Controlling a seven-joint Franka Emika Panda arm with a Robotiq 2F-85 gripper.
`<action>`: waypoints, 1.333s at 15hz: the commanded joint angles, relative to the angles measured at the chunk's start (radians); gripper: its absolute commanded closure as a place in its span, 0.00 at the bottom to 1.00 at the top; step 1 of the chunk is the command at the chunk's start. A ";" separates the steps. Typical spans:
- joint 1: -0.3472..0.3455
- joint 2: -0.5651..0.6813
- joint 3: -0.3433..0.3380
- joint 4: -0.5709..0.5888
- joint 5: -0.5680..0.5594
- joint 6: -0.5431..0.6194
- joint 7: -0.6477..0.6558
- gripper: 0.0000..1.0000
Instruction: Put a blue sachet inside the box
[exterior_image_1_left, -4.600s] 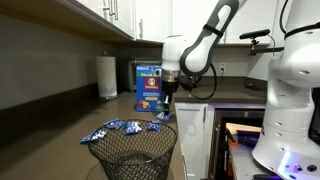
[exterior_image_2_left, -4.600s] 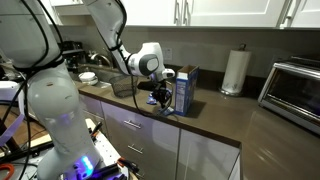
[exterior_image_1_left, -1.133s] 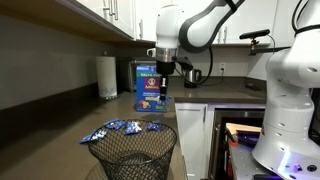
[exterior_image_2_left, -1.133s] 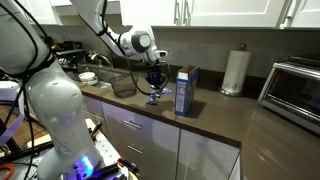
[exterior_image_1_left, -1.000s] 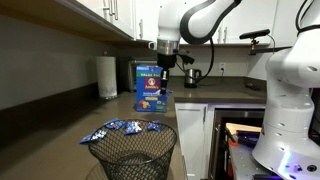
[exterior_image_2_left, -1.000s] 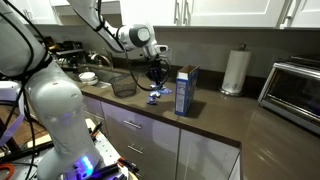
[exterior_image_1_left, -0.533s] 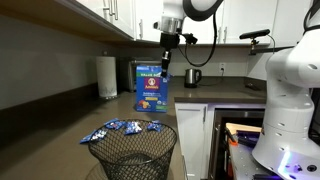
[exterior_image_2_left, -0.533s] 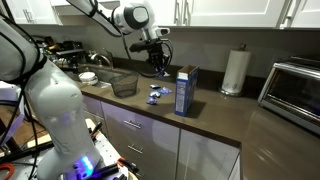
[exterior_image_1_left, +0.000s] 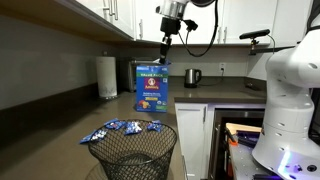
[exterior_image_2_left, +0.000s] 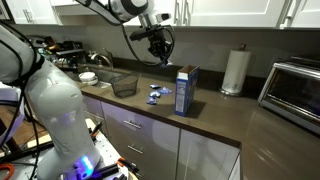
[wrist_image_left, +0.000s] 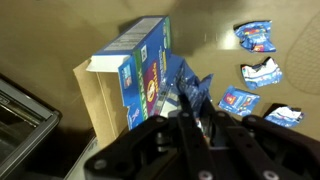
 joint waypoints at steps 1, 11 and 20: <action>-0.021 0.023 -0.013 0.057 0.013 -0.007 -0.020 0.90; -0.085 0.119 -0.057 0.151 0.003 0.057 0.013 0.88; -0.129 0.239 -0.060 0.172 -0.013 0.161 0.035 0.88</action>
